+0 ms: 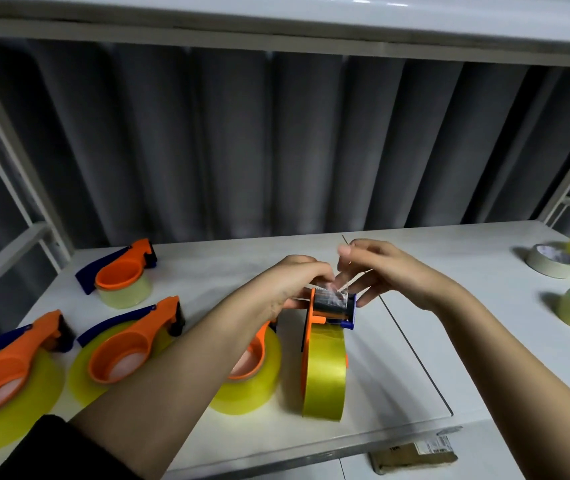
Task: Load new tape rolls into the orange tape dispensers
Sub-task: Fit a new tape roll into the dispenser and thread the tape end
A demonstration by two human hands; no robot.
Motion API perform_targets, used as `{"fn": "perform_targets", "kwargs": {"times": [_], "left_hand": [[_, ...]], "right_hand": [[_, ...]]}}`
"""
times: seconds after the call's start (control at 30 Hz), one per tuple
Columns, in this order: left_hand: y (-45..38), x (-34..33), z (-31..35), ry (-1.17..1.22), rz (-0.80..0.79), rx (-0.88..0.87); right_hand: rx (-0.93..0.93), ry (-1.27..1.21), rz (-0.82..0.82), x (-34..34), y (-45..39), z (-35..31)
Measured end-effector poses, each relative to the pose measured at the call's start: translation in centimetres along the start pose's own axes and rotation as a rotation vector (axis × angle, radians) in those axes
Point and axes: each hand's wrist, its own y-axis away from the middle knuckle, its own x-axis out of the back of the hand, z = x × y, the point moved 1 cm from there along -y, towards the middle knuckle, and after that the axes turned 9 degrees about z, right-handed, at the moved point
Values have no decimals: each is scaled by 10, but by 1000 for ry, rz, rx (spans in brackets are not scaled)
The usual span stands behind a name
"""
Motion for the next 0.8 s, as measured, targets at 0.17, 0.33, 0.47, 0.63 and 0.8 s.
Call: {"fn": "perform_targets", "kwargs": {"times": [0.17, 0.33, 0.47, 0.63, 0.8], "left_hand": [[-1, 3, -7, 22, -15, -11], [-1, 8, -12, 154, -79, 60], [-5, 6, -13, 180, -9, 48], [-8, 4, -9, 216, 30, 86], [-9, 2, -7, 182, -49, 180]], "right_hand": [[27, -74, 55, 0, 2, 16], [-89, -235, 38, -1, -3, 29], [-105, -244, 19, -2, -7, 30], [-34, -252, 4, -1, -8, 31], [48, -325, 70, -5, -9, 36]]}}
